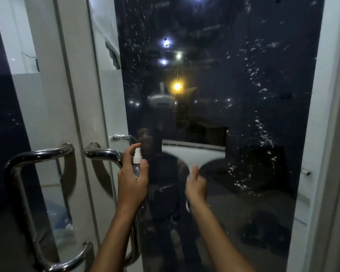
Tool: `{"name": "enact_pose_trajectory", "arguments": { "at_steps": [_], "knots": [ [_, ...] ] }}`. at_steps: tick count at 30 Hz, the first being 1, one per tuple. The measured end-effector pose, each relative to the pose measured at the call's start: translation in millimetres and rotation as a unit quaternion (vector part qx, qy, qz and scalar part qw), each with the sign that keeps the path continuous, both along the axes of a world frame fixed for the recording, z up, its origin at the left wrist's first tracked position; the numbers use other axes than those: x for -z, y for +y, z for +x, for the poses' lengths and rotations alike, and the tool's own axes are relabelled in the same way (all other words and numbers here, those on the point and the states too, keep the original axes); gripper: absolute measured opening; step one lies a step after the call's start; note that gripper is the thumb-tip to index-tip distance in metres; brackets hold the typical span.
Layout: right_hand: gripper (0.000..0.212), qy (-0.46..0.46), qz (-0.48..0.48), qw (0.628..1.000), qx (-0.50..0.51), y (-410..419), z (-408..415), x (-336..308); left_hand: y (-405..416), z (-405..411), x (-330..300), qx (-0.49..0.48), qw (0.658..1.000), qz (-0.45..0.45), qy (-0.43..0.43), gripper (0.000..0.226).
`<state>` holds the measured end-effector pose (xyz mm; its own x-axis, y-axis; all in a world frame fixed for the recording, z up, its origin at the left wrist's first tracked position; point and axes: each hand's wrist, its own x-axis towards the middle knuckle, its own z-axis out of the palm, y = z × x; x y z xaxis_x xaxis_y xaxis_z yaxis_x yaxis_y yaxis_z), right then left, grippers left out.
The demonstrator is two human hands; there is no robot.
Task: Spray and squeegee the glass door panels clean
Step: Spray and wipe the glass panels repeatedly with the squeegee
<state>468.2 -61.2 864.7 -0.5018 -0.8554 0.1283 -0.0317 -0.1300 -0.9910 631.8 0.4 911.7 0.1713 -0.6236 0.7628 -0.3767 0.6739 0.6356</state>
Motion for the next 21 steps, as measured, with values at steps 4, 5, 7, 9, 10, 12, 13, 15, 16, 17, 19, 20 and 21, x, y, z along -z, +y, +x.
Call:
{"name": "enact_pose_trajectory", "arguments": {
  "at_steps": [4, 5, 7, 9, 10, 12, 13, 15, 16, 17, 19, 20, 21],
  "knots": [
    [0.061, 0.014, 0.029, 0.999, 0.008, 31, 3, 69, 1, -5, 2, -0.004, 1.000, -0.007, -0.021, 0.035],
    [0.060, 0.019, 0.026, 0.999, 0.012, 31, 1, 70, 1, -6, -1, -0.006, 1.000, -0.010, -0.027, 0.035],
    [0.060, 0.054, 0.023, 0.998, 0.019, 30, -3, 61, 1, -8, -9, -0.004, 0.999, -0.013, -0.035, 0.035],
    [0.059, 0.069, 0.004, 0.998, 0.011, 27, -7, 43, 1, -9, -18, -0.001, 0.999, -0.021, -0.040, 0.033],
    [0.059, 0.067, -0.008, 0.998, 0.003, 22, -8, 32, 2, -9, -23, -0.003, 0.999, -0.026, -0.045, 0.032],
    [0.060, 0.059, -0.037, 0.998, 0.002, 5, -10, 4, 2, -8, -30, -0.003, 0.998, -0.031, -0.053, 0.035],
    [0.061, 0.054, -0.050, 0.997, 0.003, -4, -11, -12, 2, -8, -33, 0.000, 0.998, -0.031, -0.057, 0.036],
    [0.057, 0.043, -0.066, 0.997, -0.010, -20, -14, -35, 1, -7, -37, -0.004, 0.997, -0.031, -0.066, 0.036],
    [0.054, 0.040, -0.064, 0.997, -0.022, -25, -16, -39, 1, -7, -38, -0.010, 0.997, -0.033, -0.069, 0.036],
    [0.052, 0.037, -0.054, 0.997, -0.034, -28, -18, -35, 1, -7, -40, -0.014, 0.997, -0.034, -0.070, 0.035],
    [0.056, 0.031, -0.022, 0.998, -0.046, -24, -22, -11, 2, -7, -40, -0.020, 0.997, -0.036, -0.068, 0.032],
    [0.059, 0.034, -0.002, 0.998, -0.049, -20, -24, 8, 3, -7, -40, -0.022, 0.997, -0.037, -0.066, 0.033],
    [0.061, 0.045, 0.021, 0.997, -0.052, -14, -26, 28, 4, -8, -39, -0.021, 0.997, -0.035, -0.067, 0.033]
  ]
}}
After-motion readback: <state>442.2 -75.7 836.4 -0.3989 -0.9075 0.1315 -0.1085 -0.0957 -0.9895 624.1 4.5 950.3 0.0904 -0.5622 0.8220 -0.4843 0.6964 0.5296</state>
